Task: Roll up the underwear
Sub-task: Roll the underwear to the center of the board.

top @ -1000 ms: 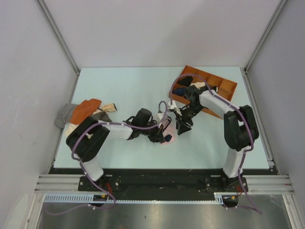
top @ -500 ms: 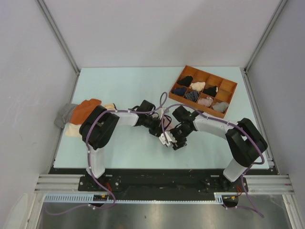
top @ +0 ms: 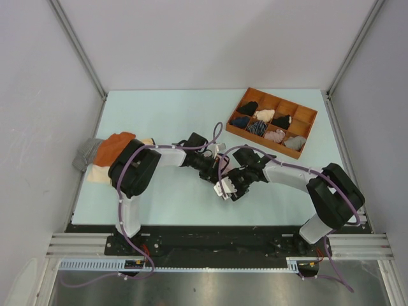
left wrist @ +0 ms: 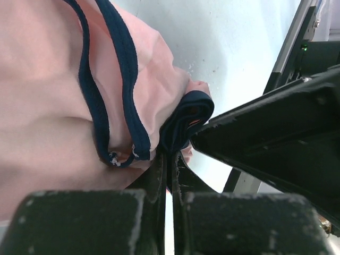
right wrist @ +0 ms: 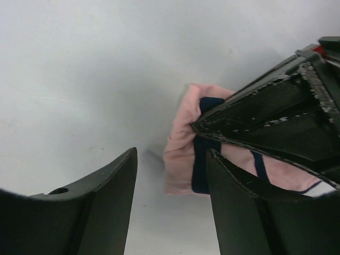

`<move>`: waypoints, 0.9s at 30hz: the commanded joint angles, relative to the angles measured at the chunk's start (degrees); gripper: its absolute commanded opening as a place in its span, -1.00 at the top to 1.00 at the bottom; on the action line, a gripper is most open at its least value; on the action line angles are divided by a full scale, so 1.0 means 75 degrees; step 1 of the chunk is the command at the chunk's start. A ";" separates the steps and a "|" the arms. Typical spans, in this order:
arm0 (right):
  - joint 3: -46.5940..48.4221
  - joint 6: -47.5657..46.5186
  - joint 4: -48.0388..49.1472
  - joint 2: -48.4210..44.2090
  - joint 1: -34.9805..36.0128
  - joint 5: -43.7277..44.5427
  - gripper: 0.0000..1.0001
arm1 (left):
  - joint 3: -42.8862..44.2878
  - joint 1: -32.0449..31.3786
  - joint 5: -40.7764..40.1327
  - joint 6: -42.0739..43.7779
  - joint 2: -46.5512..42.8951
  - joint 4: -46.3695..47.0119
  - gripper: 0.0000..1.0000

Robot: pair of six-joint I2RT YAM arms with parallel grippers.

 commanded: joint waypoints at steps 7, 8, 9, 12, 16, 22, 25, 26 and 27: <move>0.0057 -0.0021 0.0639 0.0571 -0.0017 0.0781 -0.12 | 0.0072 0.0003 -0.0661 0.0081 0.0267 -0.0005 0.91; 0.0057 -0.0067 0.0640 0.0654 -0.0017 0.1003 -0.07 | 0.0049 0.0004 -0.0661 0.0046 0.0220 0.0088 0.88; 0.0046 -0.0103 0.0616 0.0736 0.0006 0.1132 -0.03 | -0.0021 0.0038 -0.0650 0.0010 0.0127 0.0158 0.84; 0.0046 -0.0115 0.0616 0.0982 0.0018 0.1368 0.16 | -0.0278 0.0120 -0.0591 -0.0259 -0.0247 0.0638 0.68; 0.0057 -0.0115 0.0488 0.1112 0.0018 0.1298 0.49 | -0.1004 0.0378 -0.0567 -0.1042 -0.1161 0.1856 0.32; 0.0629 0.0014 -0.0730 0.1135 -0.0111 0.0491 0.87 | -0.3030 0.0976 -0.1223 -0.1525 -0.3278 0.4115 0.03; 0.1214 0.0201 -0.1678 0.1170 -0.0216 -0.0177 0.91 | -0.4156 0.1035 -0.1411 -0.1478 -0.4135 0.5181 -0.04; 0.1426 0.0236 -0.2249 0.1228 -0.0240 -0.0515 0.91 | -0.4448 0.1035 -0.1365 -0.1536 -0.4337 0.5558 -0.07; 0.1625 0.0237 -0.2591 0.1368 -0.0252 -0.0681 0.91 | -0.5043 0.1023 -0.1353 -0.1630 -0.4524 0.5944 -0.14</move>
